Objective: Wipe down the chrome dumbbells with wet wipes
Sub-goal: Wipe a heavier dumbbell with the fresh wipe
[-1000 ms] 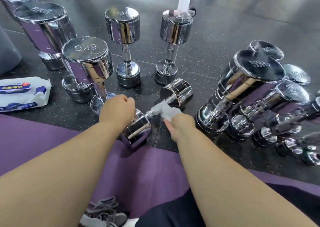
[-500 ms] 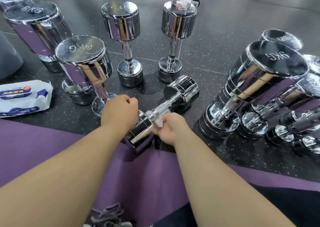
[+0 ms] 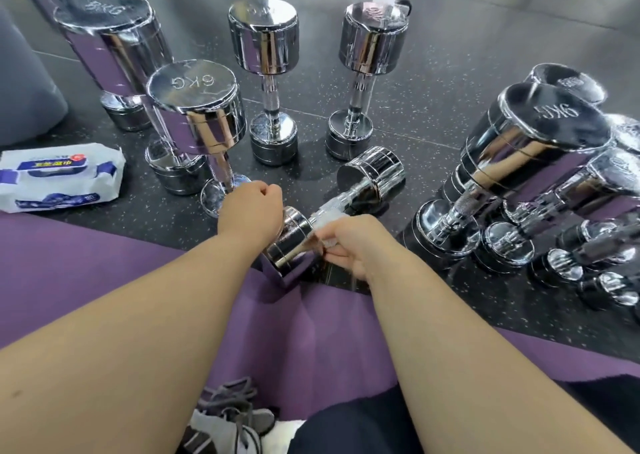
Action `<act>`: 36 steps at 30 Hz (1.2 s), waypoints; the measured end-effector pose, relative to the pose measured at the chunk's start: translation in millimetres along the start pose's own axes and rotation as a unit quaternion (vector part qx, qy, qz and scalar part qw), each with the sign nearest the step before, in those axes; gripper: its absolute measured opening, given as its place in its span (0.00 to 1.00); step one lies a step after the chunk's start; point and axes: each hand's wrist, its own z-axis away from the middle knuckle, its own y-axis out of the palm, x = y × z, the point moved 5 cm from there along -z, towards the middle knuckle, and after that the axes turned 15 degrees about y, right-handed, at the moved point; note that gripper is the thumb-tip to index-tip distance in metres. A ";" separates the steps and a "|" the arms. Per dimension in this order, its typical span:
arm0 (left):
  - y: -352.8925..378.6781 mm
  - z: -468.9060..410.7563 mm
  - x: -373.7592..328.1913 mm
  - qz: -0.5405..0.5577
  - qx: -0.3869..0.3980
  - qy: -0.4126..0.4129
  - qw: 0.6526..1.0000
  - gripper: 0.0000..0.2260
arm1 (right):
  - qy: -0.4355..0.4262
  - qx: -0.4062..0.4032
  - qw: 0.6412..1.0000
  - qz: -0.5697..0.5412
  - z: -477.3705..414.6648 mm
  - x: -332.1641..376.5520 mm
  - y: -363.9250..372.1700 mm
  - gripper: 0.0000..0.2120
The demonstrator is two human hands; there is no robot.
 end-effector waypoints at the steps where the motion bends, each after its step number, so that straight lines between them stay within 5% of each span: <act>1: 0.6 3.1 4.1 0.021 0.023 -0.017 0.999 0.13 | -0.016 -0.018 1.000 -0.010 5.9 3.5 0.4 0.07; 5: 1.1 14.4 14.8 0.215 0.119 -0.093 0.965 0.18 | -0.107 -0.138 0.967 0.185 21.1 3.7 -2.5 0.05; 7: -4.2 18.8 28.0 0.272 0.203 -0.106 0.935 0.26 | -0.102 -0.064 0.967 0.226 25.7 -19.4 11.7 0.05; 9: -8.0 22.8 32.8 0.178 0.331 -0.019 0.927 0.34 | -0.121 -0.014 0.957 0.262 27.2 -37.4 26.5 0.20; 12: -5.8 23.4 29.9 0.077 0.380 0.064 0.920 0.46 | -0.191 -0.110 0.945 0.241 26.0 -38.8 33.7 0.41; 16: -2.5 12.4 20.3 -0.029 0.391 0.128 0.911 0.58 | -0.227 -0.178 0.926 0.244 21.7 -34.9 41.5 0.35; 18: -4.0 7.4 21.4 -0.021 0.415 0.121 0.901 0.57 | -0.244 -0.180 0.919 0.253 16.6 -30.3 41.6 0.33; 23: -3.0 10.0 15.4 0.149 0.439 0.079 0.883 0.36 | -0.260 -0.174 0.918 0.244 18.3 -22.4 40.9 0.32; 32: 8.3 17.9 18.1 0.255 0.442 0.007 0.860 0.43 | -0.255 -0.144 0.907 0.301 57.4 8.2 17.1 0.26; 36: 8.4 20.9 4.3 0.300 0.420 -0.001 0.856 0.33 | -0.263 -0.142 0.902 0.310 74.1 30.0 4.4 0.18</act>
